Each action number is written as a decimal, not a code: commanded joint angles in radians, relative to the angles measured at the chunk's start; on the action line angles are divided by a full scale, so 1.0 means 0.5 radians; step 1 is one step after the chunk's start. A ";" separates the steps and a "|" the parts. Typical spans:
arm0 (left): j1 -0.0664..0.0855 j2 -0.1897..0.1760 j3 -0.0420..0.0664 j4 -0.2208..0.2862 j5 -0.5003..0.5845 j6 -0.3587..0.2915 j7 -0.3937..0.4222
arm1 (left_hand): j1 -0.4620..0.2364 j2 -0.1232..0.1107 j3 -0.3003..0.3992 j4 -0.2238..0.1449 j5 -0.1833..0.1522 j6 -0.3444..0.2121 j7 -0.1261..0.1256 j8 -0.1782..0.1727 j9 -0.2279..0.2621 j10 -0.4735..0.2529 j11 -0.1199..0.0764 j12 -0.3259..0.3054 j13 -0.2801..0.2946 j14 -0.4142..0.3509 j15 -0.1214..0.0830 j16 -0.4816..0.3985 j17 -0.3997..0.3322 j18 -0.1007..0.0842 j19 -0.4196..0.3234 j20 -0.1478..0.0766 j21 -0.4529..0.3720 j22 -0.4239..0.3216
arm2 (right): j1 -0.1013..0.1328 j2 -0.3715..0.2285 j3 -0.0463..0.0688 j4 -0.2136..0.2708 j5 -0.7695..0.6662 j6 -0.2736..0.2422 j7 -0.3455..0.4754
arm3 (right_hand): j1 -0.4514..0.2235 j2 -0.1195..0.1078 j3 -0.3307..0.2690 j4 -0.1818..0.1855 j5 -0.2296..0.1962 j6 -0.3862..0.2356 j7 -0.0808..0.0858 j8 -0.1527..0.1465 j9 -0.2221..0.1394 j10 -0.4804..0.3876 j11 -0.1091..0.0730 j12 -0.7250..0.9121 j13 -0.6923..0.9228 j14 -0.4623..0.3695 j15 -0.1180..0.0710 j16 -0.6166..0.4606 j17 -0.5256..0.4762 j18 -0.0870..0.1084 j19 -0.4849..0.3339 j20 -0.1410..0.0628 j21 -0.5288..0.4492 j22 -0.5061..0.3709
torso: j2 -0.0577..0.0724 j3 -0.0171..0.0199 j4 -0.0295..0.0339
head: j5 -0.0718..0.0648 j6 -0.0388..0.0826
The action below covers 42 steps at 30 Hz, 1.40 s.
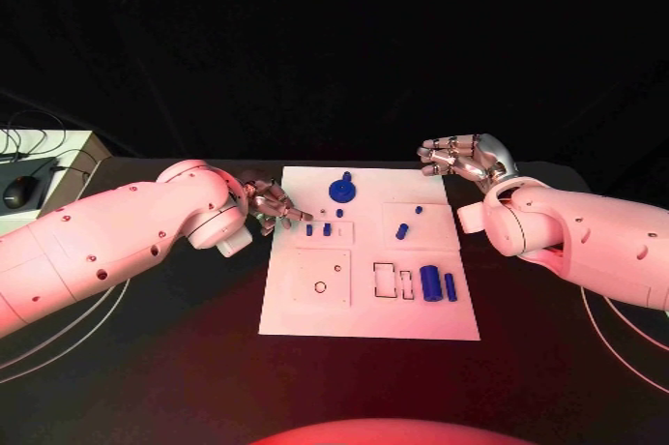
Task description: Assemble the parts on the task board
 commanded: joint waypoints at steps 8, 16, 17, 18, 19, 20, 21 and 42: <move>-0.006 0.028 0.024 -0.051 0.183 -0.247 0.831 | 0.386 0.137 0.361 -0.406 0.000 0.028 0.053 -0.124 -0.575 -0.173 0.104 -0.336 -0.511 -0.372 0.104 -0.372 -0.469 0.022 -0.238 0.122 -0.398 -0.226 | -0.001 0.000 0.001 -0.001 -0.001 0.022 0.018 | -0.011 -0.002 0.015 -0.003 0.015 -0.013 -0.003 -0.011 -0.002 -0.009 0.003 -0.010 -0.003 -0.013 0.000 -0.009 -0.003 -0.028 -0.014 -0.006 -0.002 -0.002 | -0.001 0.0018 0.002 | -0.004 0.007; -0.002 0.130 0.012 -0.132 -0.247 -0.289 1.056 | 0.305 0.090 0.491 -0.493 -0.020 0.118 0.018 -0.230 -0.825 -0.151 0.149 -0.562 -0.621 -0.402 0.137 -0.517 -0.725 0.016 -0.327 0.157 -0.473 -0.222 | -0.001 0.007 0.001 -0.005 0.000 0.022 0.019 | -0.011 -0.002 0.015 -0.003 0.015 -0.013 -0.003 -0.011 -0.002 -0.009 0.003 -0.010 -0.003 -0.013 0.000 -0.009 -0.003 -0.028 -0.014 -0.006 -0.002 -0.002 | -0.002 0.0026 0.001 | -0.001 0.019; -0.001 0.145 0.005 -0.147 -0.312 -0.284 1.075 | 0.281 0.079 0.500 -0.495 -0.027 0.149 0.018 -0.272 -0.887 -0.124 0.155 -0.631 -0.617 -0.406 0.142 -0.496 -0.765 0.022 -0.315 0.167 -0.498 -0.232 | -0.001 0.008 0.001 -0.006 0.001 0.022 0.019 | -0.011 -0.002 0.015 -0.003 0.015 -0.013 -0.003 -0.011 -0.002 -0.009 0.003 -0.010 -0.003 -0.013 0.000 -0.009 -0.003 -0.028 -0.014 -0.006 -0.002 -0.002 | -0.002 0.0024 0.001 | -0.002 0.024; 0.002 0.161 -0.002 -0.163 -0.375 -0.274 1.092 | 0.264 0.063 0.488 -0.488 -0.032 0.141 0.006 -0.290 -0.894 -0.151 0.166 -0.659 -0.619 -0.408 0.150 -0.485 -0.770 0.022 -0.310 0.171 -0.505 -0.235 | -0.001 0.009 0.001 -0.007 0.001 0.022 0.019 | -0.011 -0.002 0.015 -0.003 0.015 -0.013 -0.003 -0.011 -0.002 -0.009 0.003 -0.010 -0.003 -0.013 0.000 -0.009 -0.003 -0.028 -0.014 -0.006 -0.002 -0.002 | -0.002 0.0013 0.001 | -0.002 0.027; 0.004 0.176 -0.009 -0.177 -0.426 -0.263 1.104 | 0.251 0.047 0.471 -0.480 -0.035 0.140 0.003 -0.307 -0.897 -0.166 0.175 -0.681 -0.619 -0.406 0.155 -0.457 -0.770 0.024 -0.292 0.175 -0.507 -0.237 | -0.001 0.010 0.001 -0.007 0.001 0.022 0.019 | -0.011 -0.002 0.015 -0.003 0.015 -0.013 -0.003 -0.011 -0.002 -0.009 0.003 -0.010 -0.003 -0.013 0.000 -0.009 -0.003 -0.028 -0.014 -0.006 -0.002 -0.002 | -0.002 0.0006 0.001 | -0.002 0.030; 0.007 0.195 -0.019 -0.194 -0.492 -0.250 1.117 | 0.248 0.033 0.456 -0.474 -0.035 0.139 -0.004 -0.322 -0.897 -0.182 0.182 -0.701 -0.619 -0.423 0.162 -0.431 -0.769 0.027 -0.278 0.179 -0.509 -0.236 | -0.001 0.011 0.001 -0.008 0.001 0.022 0.019 | -0.011 -0.002 0.015 -0.003 0.015 -0.013 -0.003 -0.011 -0.002 -0.009 0.003 -0.010 -0.003 -0.013 0.000 -0.009 -0.003 -0.028 -0.014 -0.006 -0.002 -0.002 | -0.002 0.0007 0.001 | -0.002 0.032; 0.010 0.215 -0.028 -0.213 -0.556 -0.238 1.126 | 0.243 0.014 0.442 -0.473 -0.038 0.122 -0.015 -0.331 -0.899 -0.223 0.189 -0.723 -0.620 -0.460 0.173 -0.424 -0.768 0.028 -0.263 0.183 -0.500 -0.229 | -0.001 0.012 0.001 -0.009 0.001 0.023 0.019 | -0.011 -0.002 0.015 -0.003 0.015 -0.013 -0.003 -0.011 -0.002 -0.009 0.003 -0.010 -0.003 -0.013 0.000 -0.009 -0.003 -0.028 -0.014 -0.006 -0.002 -0.002 | -0.003 0.0005 0.001 | 0.000 0.034; 0.022 0.494 -0.164 -0.501 -1.222 -0.184 1.070 | 0.226 -0.132 0.651 -0.353 -0.039 0.111 -0.040 -0.332 -0.897 -0.296 0.173 -0.688 -0.618 -0.639 0.164 0.151 -0.873 0.079 -0.252 0.206 -0.322 0.068 | -0.001 0.036 0.001 -0.022 0.059 0.023 0.032 | -0.008 0.007 0.030 -0.011 0.028 -0.011 -0.004 -0.010 -0.002 -0.006 0.001 -0.011 -0.003 -0.010 -0.002 -0.008 -0.003 -0.028 -0.011 -0.007 -0.001 -0.001 | 0.002 -0.0016 0.001 | 0.002 0.081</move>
